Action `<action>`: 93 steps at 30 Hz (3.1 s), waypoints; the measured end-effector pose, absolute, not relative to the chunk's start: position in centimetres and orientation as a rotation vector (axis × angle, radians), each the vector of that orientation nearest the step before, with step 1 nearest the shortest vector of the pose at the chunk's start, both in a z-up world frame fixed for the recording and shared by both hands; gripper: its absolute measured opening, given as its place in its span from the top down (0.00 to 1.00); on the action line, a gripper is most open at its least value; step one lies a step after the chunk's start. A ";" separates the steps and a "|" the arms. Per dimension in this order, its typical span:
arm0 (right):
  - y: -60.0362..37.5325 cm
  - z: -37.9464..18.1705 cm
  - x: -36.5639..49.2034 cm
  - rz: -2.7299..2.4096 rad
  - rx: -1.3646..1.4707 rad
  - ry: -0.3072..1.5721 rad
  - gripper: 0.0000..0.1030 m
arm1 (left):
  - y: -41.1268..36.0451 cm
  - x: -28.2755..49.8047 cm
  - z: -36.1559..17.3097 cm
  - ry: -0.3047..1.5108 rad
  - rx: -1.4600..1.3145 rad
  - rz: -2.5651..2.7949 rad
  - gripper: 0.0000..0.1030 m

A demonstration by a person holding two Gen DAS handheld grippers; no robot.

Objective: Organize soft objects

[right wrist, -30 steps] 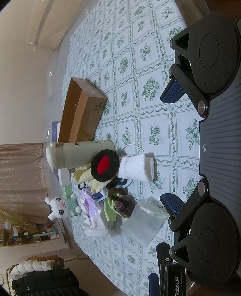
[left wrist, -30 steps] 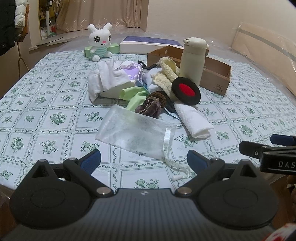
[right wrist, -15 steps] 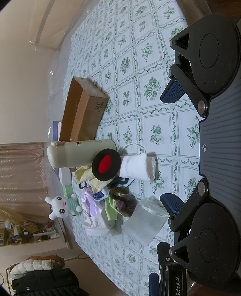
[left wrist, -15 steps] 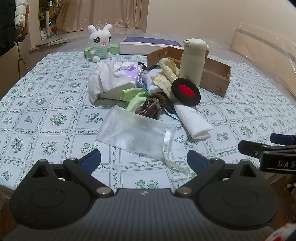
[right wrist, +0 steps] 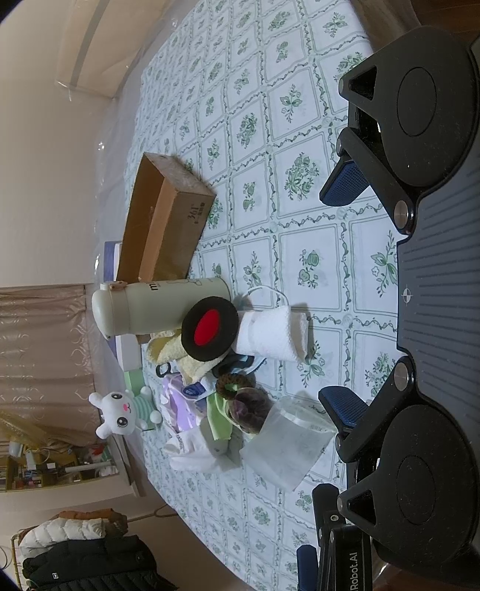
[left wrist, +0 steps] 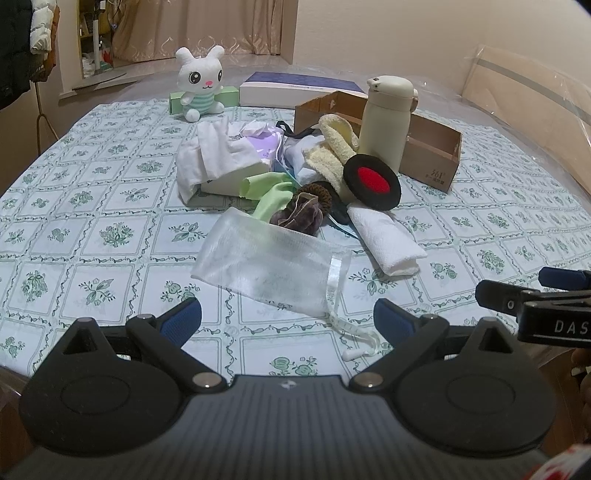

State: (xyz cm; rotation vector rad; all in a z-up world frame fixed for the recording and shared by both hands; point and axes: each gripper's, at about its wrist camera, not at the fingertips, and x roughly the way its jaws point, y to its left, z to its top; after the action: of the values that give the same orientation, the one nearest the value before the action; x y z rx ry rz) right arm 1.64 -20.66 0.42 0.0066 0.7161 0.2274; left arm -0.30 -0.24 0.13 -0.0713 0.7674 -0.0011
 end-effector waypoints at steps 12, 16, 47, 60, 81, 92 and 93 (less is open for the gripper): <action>-20.6 0.4 1.7 0.227 0.007 0.719 0.00 | -0.2 -0.4 -0.1 0.768 -0.074 0.000 0.04; -20.7 0.2 1.7 0.224 0.010 0.721 0.00 | -0.1 -0.5 -0.3 0.771 -0.076 -0.001 0.04; -19.1 -2.5 8.3 0.266 -0.004 0.752 0.00 | 4.4 9.4 -5.8 0.839 0.082 -0.066 0.04; -16.5 -4.0 11.1 0.296 -0.025 0.763 0.00 | 4.8 11.0 -7.2 0.872 0.134 -0.171 0.67; -6.9 -5.2 14.2 0.598 -0.271 0.688 0.20 | 11.6 10.1 -3.5 0.792 0.012 -0.122 0.91; -5.7 -6.4 14.7 0.599 -0.342 0.726 0.69 | 12.2 9.8 -3.9 0.793 -0.001 -0.146 0.91; -5.8 -6.3 14.6 0.595 -0.334 0.727 0.72 | 12.1 9.8 -3.8 0.792 0.000 -0.150 0.91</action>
State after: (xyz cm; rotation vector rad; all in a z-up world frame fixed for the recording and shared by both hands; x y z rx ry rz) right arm 14.61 -5.79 -6.31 -0.3336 0.7272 0.5950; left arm 9.79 12.13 -3.77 -0.0001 0.7916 -0.1504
